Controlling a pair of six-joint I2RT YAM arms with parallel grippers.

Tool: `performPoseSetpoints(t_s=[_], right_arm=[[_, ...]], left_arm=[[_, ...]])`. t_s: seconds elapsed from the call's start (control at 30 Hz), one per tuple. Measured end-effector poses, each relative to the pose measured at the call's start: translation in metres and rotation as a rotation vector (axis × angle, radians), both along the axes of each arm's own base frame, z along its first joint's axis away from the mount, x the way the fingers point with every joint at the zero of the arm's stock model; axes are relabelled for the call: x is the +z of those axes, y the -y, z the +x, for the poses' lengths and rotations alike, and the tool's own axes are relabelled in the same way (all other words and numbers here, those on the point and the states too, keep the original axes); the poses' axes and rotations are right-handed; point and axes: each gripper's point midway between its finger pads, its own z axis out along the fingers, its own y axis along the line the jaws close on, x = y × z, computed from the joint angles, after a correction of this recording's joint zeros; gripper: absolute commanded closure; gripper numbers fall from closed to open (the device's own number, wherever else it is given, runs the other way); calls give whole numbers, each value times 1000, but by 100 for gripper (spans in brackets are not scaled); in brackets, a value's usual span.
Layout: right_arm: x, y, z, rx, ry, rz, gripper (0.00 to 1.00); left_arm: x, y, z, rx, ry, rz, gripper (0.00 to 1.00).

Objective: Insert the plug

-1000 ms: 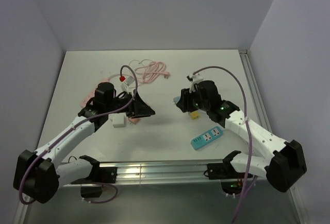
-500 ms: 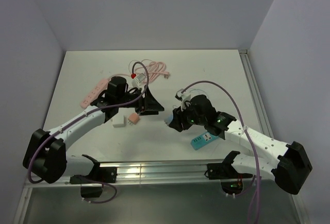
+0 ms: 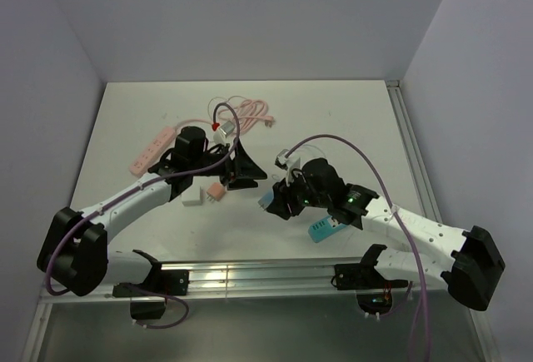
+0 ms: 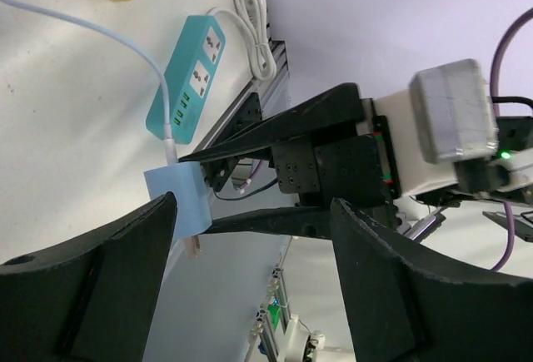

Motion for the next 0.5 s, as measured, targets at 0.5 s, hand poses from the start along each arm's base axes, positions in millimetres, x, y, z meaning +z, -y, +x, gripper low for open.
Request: performPoseSetpoints(t_s=[0.5], right_arm=[[39,0,-1,-22,122,88,100]], left_arm=[[-19,0,-12,13,-27,53,29]])
